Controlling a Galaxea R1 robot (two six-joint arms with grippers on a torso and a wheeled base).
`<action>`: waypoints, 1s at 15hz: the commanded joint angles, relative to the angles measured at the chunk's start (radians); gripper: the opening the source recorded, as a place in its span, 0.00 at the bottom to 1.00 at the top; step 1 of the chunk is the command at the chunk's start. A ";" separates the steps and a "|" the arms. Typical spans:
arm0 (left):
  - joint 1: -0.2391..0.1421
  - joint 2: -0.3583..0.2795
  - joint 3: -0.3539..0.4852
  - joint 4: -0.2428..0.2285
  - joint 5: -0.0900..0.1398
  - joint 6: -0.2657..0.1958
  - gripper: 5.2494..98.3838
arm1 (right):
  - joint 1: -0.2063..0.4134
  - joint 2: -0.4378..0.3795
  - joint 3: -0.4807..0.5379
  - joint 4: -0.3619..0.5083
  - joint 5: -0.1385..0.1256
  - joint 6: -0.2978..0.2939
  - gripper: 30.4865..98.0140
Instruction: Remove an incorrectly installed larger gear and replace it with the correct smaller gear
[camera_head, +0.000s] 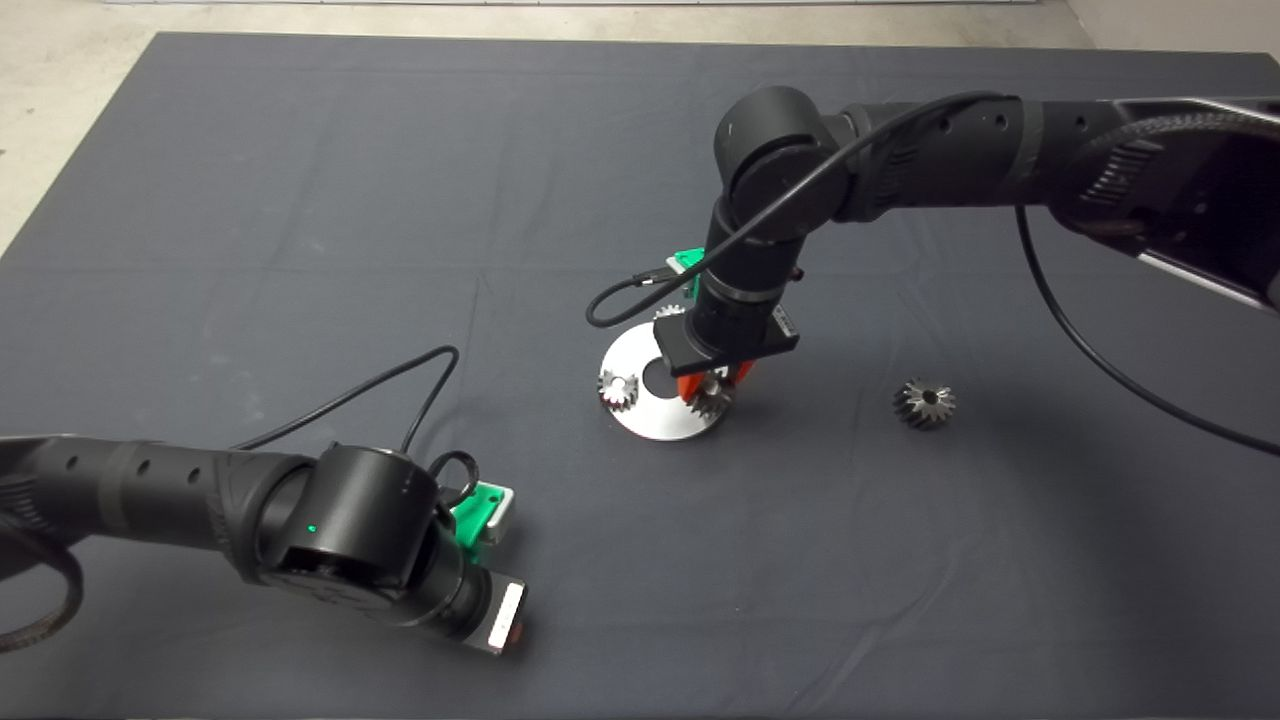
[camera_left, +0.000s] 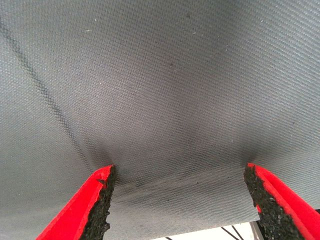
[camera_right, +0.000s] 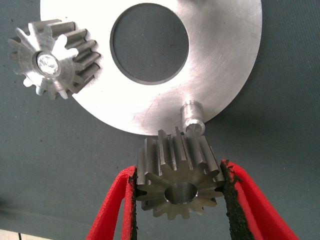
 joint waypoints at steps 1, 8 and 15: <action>0.023 0.010 -0.041 0.075 -0.056 0.014 0.63 | 0.013 -0.013 -0.005 -0.060 -0.104 -0.015 0.05; 0.025 0.009 -0.041 0.075 -0.056 0.011 0.63 | -0.001 -0.015 -0.010 -0.069 -0.104 -0.026 0.05; 0.026 0.005 -0.042 0.079 -0.056 0.011 0.63 | -0.013 -0.006 -0.025 -0.083 -0.104 -0.030 0.05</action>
